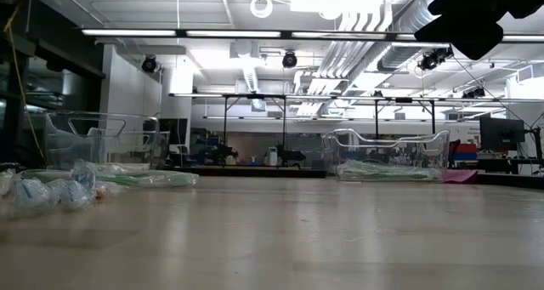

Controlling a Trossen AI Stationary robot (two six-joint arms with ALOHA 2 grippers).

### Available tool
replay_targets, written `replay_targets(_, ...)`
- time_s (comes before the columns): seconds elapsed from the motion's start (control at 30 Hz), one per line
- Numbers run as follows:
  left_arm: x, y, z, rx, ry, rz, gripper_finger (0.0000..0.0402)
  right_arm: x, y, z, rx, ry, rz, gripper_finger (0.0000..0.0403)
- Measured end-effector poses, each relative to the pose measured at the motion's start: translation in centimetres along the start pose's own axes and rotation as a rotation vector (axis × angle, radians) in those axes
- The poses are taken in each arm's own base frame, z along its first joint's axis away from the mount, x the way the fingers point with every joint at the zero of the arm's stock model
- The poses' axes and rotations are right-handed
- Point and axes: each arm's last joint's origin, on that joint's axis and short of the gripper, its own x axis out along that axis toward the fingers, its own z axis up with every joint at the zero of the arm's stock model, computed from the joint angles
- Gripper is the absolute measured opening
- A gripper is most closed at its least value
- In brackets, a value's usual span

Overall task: Pick & Place Toothbrushes
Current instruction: Put the blue toothbrush into the bottom transparent bin

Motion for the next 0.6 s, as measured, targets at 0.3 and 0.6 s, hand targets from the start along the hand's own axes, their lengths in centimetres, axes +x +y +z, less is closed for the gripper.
replay_targets(0.3,3.3,3.1,2.2,0.057,0.090,0.138,0.0149,0.0,0.0,0.0,-0.001,0.000,0.000,0.0188)
replay_targets(0.6,5.5,4.4,4.6,0.417,0.085,-0.029,0.0149,0.0,0.0,0.0,0.000,0.000,0.000,0.0188)
